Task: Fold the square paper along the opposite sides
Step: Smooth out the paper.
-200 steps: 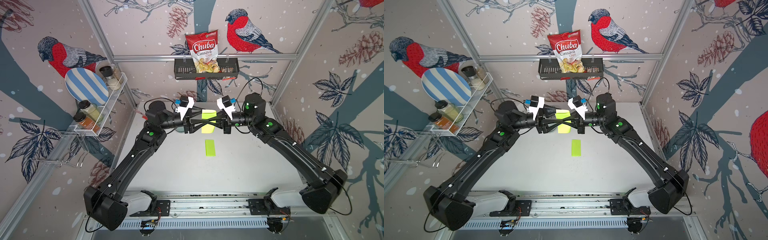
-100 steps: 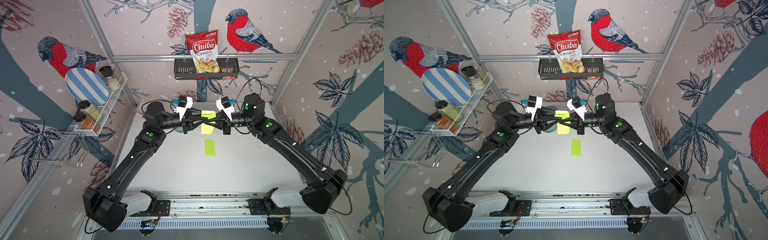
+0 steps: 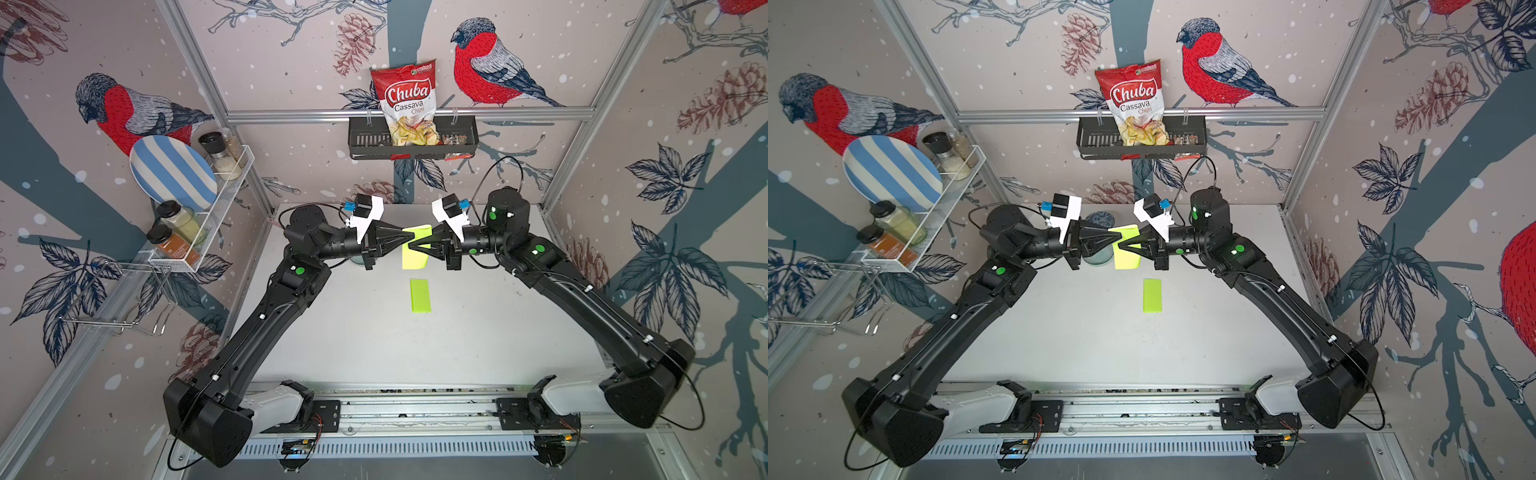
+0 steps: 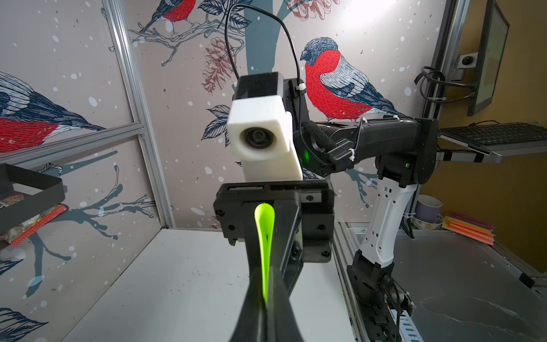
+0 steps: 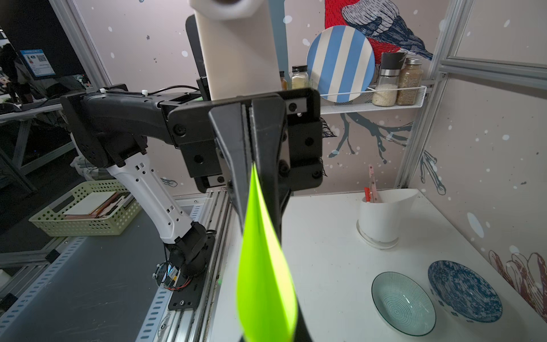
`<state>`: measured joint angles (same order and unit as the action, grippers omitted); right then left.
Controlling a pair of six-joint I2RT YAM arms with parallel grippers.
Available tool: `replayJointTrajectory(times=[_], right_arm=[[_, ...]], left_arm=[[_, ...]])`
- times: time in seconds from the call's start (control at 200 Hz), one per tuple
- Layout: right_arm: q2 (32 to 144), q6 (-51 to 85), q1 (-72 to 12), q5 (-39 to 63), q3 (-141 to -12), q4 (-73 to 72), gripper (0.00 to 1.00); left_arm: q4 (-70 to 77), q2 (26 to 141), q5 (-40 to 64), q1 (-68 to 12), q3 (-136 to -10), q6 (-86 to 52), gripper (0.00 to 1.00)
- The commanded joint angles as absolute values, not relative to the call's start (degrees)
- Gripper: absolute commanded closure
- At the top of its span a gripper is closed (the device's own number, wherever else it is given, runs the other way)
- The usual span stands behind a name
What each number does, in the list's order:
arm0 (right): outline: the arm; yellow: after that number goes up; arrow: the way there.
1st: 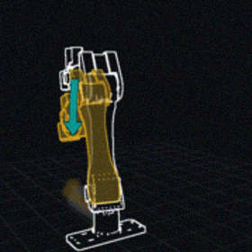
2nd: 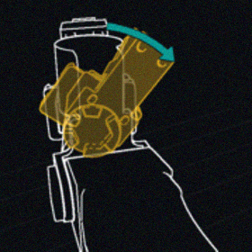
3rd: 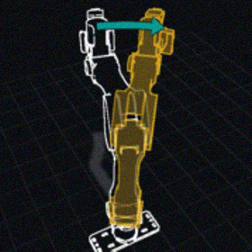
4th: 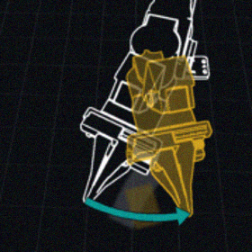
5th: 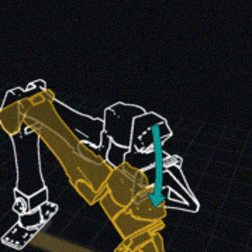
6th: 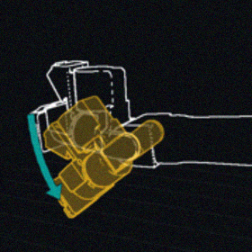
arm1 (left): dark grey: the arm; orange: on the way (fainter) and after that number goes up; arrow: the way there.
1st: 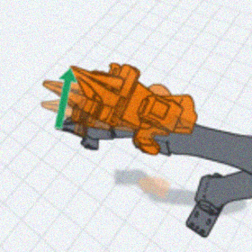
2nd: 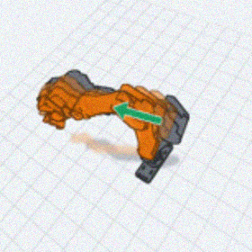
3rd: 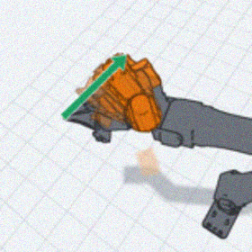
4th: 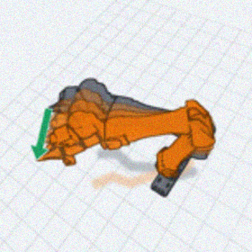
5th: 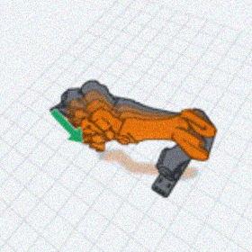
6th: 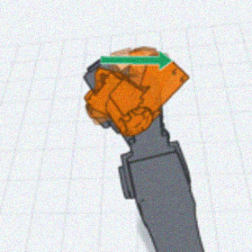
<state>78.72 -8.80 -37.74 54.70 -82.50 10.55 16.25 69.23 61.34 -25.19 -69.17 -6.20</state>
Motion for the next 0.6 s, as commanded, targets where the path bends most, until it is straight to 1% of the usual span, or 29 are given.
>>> replayJointTrajectory(times=[0.0, 0.09, 0.205, 0.34, 0.595], right_arm=[[78.01, -8.79, -37.58, 54.38, -83.31, 9.84, 0.82], [77.30, -8.87, -36.94, 54.25, -83.82, 9.87, 0.78], [76.43, -8.79, -36.16, 55.11, -84.37, 9.84, 0.77], [76.18, -8.47, -35.95, 55.90, -84.28, 9.75, 0.79], [76.47, -8.44, -35.95, 55.75, -84.11, 9.50, 0.88]], left_arm=[[19.49, 68.78, 62.25, -25.22, -68.82, -6.97, 1.00], [19.22, 68.70, 62.07, -25.19, -68.38, -6.65, 1.00], [18.60, 68.48, 61.79, -25.15, -67.90, -6.03, 1.00], [18.15, 68.49, 61.61, -25.18, -67.86, -5.59, 1.00], [18.09, 68.12, 61.53, -25.22, -67.68, -5.49, 1.00]])
